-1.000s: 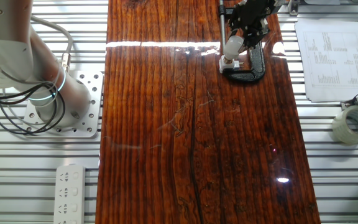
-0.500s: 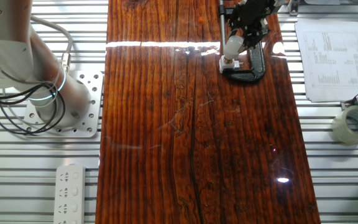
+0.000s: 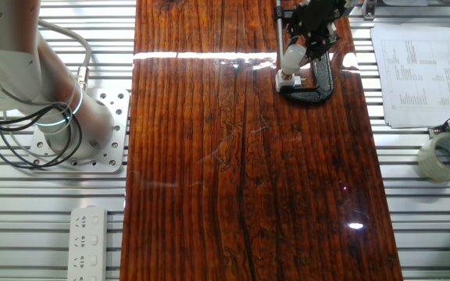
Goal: Install the light bulb by rotating it
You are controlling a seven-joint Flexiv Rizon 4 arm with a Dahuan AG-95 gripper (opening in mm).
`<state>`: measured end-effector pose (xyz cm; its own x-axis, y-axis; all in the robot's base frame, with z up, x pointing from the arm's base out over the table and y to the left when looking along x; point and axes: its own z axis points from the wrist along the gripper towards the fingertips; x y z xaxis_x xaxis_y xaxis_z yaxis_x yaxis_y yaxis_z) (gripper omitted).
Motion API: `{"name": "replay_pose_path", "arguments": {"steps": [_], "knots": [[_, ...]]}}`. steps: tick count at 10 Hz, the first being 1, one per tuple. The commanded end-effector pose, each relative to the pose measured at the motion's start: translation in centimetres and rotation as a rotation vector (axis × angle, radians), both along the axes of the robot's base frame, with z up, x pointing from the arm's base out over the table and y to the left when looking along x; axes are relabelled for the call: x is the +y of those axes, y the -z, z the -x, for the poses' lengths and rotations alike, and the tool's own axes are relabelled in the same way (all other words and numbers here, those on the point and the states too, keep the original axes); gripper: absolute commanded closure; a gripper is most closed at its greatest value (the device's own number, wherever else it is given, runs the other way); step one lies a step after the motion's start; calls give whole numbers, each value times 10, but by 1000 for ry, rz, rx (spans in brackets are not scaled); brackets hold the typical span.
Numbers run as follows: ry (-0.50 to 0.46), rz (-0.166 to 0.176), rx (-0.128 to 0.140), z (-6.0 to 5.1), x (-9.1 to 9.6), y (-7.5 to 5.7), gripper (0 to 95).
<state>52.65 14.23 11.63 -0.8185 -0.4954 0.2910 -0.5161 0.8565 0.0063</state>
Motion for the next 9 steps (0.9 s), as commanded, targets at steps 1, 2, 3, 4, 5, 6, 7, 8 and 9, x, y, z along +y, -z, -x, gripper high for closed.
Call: {"name": "replay_pose_path", "arguments": {"steps": [1, 2, 3, 4, 5, 6, 7, 8, 9], "knots": [[-1, -4, -8, -1, 0, -2, 570], [-2, -7, -12, -1, 1, -3, 570], [-2, -8, -14, -2, 1, -4, 570], [-4, -12, -19, -3, 1, -5, 570], [1, -24, -29, -4, 2, -6, 570], [5, -26, -33, -6, 4, -6, 570], [7, -28, -35, -7, 6, -7, 570], [4, -35, -49, -8, 6, -8, 570], [4, -60, -69, -8, 5, -7, 570]]}}
